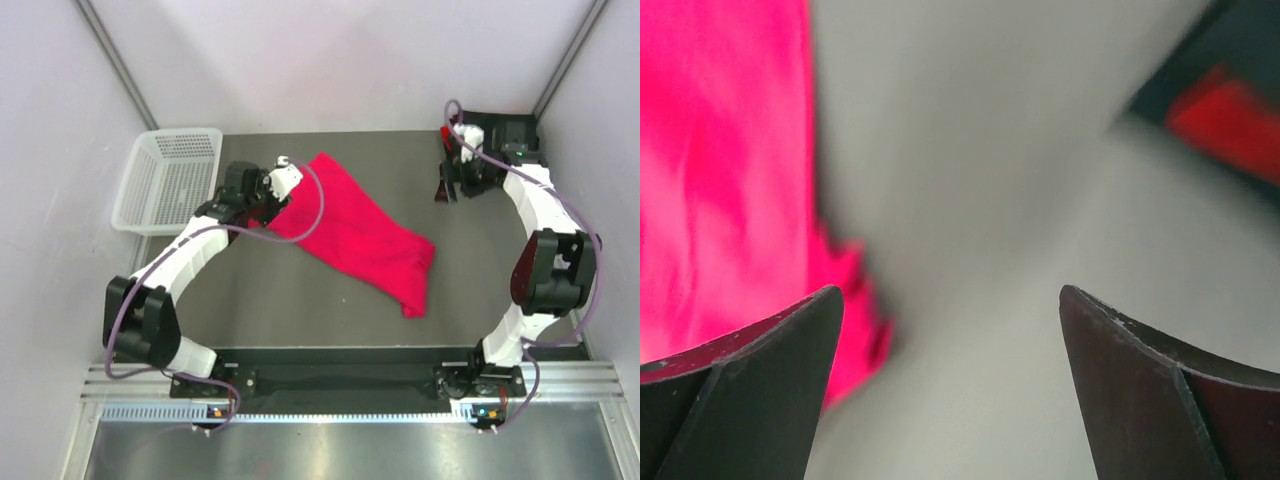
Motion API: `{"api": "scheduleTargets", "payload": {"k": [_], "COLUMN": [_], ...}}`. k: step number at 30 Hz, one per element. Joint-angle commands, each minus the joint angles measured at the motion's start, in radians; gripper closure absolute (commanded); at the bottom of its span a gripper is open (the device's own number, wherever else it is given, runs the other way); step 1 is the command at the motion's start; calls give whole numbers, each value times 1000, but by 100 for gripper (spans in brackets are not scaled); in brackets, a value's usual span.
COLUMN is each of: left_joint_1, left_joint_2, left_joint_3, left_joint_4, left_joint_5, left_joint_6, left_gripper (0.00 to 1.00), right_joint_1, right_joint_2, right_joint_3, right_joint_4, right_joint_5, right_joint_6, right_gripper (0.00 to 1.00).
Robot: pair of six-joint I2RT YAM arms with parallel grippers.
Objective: Fold and stack the t-shirts
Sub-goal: Move the tshirt to the center of the board, then flatten the tshirt out
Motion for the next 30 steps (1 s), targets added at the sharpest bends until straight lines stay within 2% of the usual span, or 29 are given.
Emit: {"api": "scheduleTargets", "payload": {"k": [1, 3, 6, 11, 17, 21, 23, 30], "left_joint_1": [3, 3, 7, 23, 82, 121, 131, 165], "left_joint_2": [106, 209, 319, 404, 469, 499, 504, 507], "left_joint_3": [107, 176, 249, 262, 308, 336, 345, 349], "left_joint_4": [-131, -222, -275, -260, -250, -231, -228, -213], "left_joint_5": [180, 240, 224, 109, 95, 83, 73, 69], "left_joint_6": [-289, -318, -367, -351, -319, -312, -314, -328], "left_gripper": [45, 45, 46, 47, 47, 47, 47, 47], "right_joint_1": [7, 8, 24, 149, 342, 448, 500, 568], "right_joint_2": [22, 59, 89, -90, -316, -356, -319, -206], "right_joint_3": [-70, -62, -53, -214, -410, -499, -508, -509], "right_joint_4": [-222, -361, -432, -357, -322, -281, -273, -147], "right_joint_5": [-195, -230, -214, -143, -94, -28, 10, 165], "right_joint_6": [-148, -287, -401, -533, -651, -631, -604, -582], "right_gripper": [12, 19, 24, 24, 24, 20, 21, 21]}}
